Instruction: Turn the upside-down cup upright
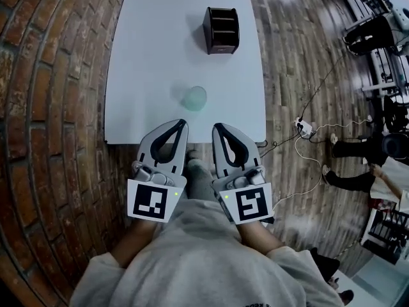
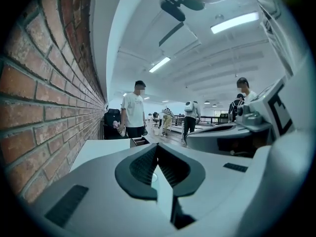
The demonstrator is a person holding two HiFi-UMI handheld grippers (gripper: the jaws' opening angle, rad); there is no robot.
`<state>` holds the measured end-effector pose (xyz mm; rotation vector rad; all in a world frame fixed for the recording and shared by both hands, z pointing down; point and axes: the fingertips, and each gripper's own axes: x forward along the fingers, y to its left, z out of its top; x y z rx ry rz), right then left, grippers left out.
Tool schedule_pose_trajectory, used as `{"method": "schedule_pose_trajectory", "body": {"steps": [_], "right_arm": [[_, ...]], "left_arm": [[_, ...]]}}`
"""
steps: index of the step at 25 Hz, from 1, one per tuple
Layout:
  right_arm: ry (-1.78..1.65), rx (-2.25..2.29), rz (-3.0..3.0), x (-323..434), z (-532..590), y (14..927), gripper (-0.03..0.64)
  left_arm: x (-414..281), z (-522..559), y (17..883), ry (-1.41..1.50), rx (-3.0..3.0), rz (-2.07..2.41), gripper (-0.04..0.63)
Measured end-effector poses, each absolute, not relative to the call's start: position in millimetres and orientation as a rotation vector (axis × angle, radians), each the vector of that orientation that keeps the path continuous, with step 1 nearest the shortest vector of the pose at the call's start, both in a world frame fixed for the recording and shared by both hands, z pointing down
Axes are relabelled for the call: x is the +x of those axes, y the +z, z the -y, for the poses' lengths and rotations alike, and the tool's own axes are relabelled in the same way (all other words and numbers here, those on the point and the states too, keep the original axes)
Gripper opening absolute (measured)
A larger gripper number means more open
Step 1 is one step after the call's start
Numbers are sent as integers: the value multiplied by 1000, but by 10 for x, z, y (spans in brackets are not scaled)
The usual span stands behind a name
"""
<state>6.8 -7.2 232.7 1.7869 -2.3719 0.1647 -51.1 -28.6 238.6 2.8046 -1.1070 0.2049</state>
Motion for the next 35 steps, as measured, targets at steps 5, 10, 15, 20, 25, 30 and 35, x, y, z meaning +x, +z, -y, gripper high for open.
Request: {"method": "schedule_pose_trajectory", "body": {"steps": [5, 10, 15, 20, 25, 30, 35], "right_arm": [[142, 1727, 2415, 54, 275, 2515, 12], [168, 1641, 2423, 135, 417, 2853, 87], [184, 1593, 2422, 177, 563, 3135, 148], [170, 1552, 2406, 179, 674, 3352, 187], [164, 1515, 2370, 146, 779, 3580, 230], [163, 1498, 2342, 117, 877, 3741, 246], [162, 1500, 2327, 106, 980, 3862, 280]], "left_arm": [[-438, 426, 2570, 278, 2864, 1083, 11], [-332, 501, 2809, 365, 2866, 1069, 11], [-315, 547, 2967, 404, 2844, 1086, 11], [-324, 588, 3067, 436, 2831, 1116, 11], [-353, 617, 3121, 450, 2810, 1132, 11], [-397, 629, 3129, 451, 2784, 1160, 11], [-415, 626, 3162, 466, 2772, 1168, 11]]}}
